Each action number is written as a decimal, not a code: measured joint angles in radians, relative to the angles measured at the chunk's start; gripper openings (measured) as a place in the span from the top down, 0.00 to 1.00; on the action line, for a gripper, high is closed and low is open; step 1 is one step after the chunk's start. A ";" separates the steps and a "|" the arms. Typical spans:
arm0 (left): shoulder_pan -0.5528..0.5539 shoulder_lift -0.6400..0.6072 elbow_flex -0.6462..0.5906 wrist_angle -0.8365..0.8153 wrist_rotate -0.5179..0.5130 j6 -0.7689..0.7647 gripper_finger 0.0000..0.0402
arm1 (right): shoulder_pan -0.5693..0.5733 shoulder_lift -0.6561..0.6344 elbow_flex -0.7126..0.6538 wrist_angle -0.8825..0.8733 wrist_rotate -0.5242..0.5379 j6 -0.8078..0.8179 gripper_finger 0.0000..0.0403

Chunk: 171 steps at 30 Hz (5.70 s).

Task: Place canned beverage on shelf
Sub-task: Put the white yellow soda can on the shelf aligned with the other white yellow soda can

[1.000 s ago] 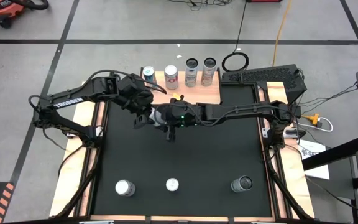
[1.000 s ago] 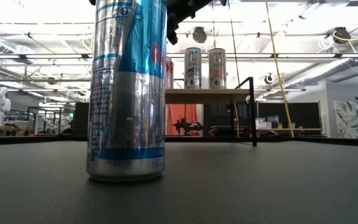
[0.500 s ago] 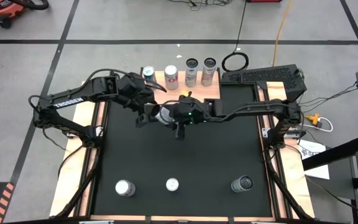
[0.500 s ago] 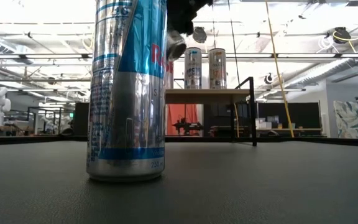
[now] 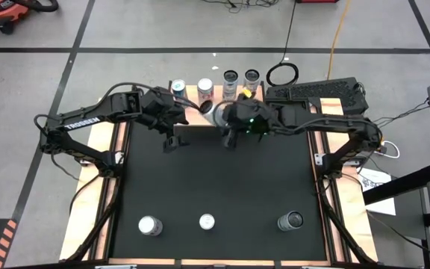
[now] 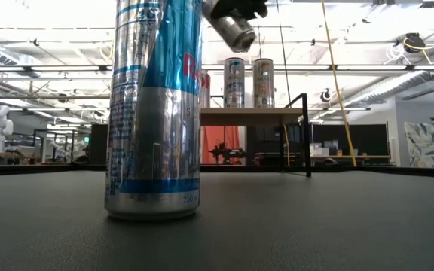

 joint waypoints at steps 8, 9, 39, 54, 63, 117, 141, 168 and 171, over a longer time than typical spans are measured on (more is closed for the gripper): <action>-0.002 0.000 0.000 -0.044 0.000 0.000 0.02 | -0.051 -0.091 0.000 -0.020 0.076 0.007 0.45; -0.002 0.000 0.000 -0.044 0.000 0.000 0.02 | -0.052 -0.100 0.000 -0.023 0.086 0.006 0.45; -0.002 0.000 0.000 -0.048 0.000 0.001 0.02 | -0.165 -0.232 -0.001 0.007 -0.057 -0.001 0.45; -0.002 0.000 0.000 -0.052 0.000 0.001 0.02 | -0.119 -0.243 -0.001 0.307 -0.151 -0.138 0.45; -0.002 0.000 0.000 -0.051 0.000 0.010 0.02 | -0.129 -0.327 -0.001 0.139 -0.042 -0.136 0.45; -0.002 0.000 0.000 -0.024 -0.002 0.009 0.02 | -0.295 -0.589 -0.979 0.985 -0.205 0.005 0.45; -0.002 0.000 0.000 -0.029 -0.002 0.011 0.02 | -0.463 -0.405 -0.979 1.064 -0.466 -0.014 0.45; -0.001 0.000 0.000 -0.033 -0.002 0.010 0.02 | -0.488 -0.330 -0.979 1.204 -0.522 -0.042 0.45; -0.002 0.000 0.000 -0.032 -0.002 0.010 0.02 | -0.501 -0.330 -0.981 1.192 -0.523 -0.041 0.45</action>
